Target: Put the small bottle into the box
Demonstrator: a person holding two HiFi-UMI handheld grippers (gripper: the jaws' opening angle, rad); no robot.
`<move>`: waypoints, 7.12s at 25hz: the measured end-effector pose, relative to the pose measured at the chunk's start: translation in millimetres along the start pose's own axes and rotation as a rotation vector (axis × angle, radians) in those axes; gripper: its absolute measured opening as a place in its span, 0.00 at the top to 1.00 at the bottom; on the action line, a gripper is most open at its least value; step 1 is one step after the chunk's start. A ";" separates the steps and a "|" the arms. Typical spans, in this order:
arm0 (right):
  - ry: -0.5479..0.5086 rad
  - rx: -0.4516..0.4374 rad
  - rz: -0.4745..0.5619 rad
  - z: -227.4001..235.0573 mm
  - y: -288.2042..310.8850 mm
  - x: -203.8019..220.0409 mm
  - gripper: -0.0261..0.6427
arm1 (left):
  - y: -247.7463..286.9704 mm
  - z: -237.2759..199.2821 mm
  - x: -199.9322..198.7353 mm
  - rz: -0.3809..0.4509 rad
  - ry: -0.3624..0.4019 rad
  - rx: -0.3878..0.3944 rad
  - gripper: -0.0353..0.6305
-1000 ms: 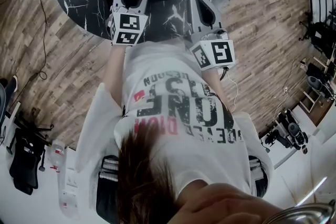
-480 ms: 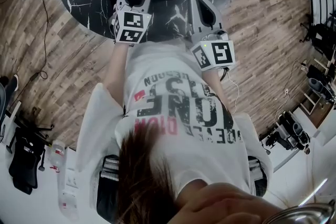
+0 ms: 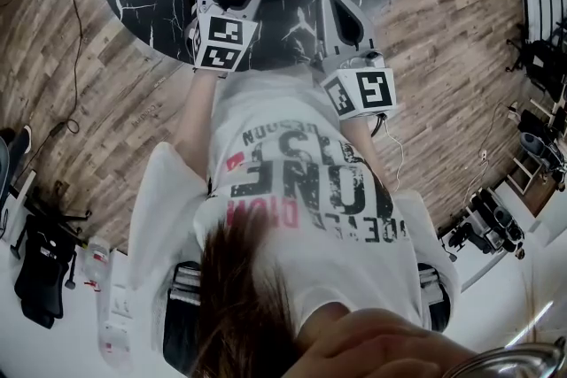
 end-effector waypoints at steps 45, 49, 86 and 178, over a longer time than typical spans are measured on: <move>0.009 -0.040 0.015 -29.3 9.0 0.3 0.96 | -28.6 -14.2 -38.9 0.113 0.026 -0.084 0.94; 0.011 -0.036 0.016 -29.9 7.4 0.6 0.96 | -31.4 -16.2 -43.4 0.139 0.019 -0.091 0.94; 0.040 -0.163 0.073 26.6 -22.1 -39.1 0.96 | -62.2 13.4 -153.3 0.398 0.080 -0.290 0.94; -0.067 -0.324 0.185 11.8 -118.0 -95.6 0.96 | -196.1 140.7 -165.4 0.619 0.093 -0.405 0.94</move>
Point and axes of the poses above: the fingertips, and each gripper's own axes: y forward along the fingers, z to its right, x out of its underside, the point moved 4 cm from there along -y, backward along the fingers, and after that the axes turned 13 degrees about z, right-handed, at the moved point
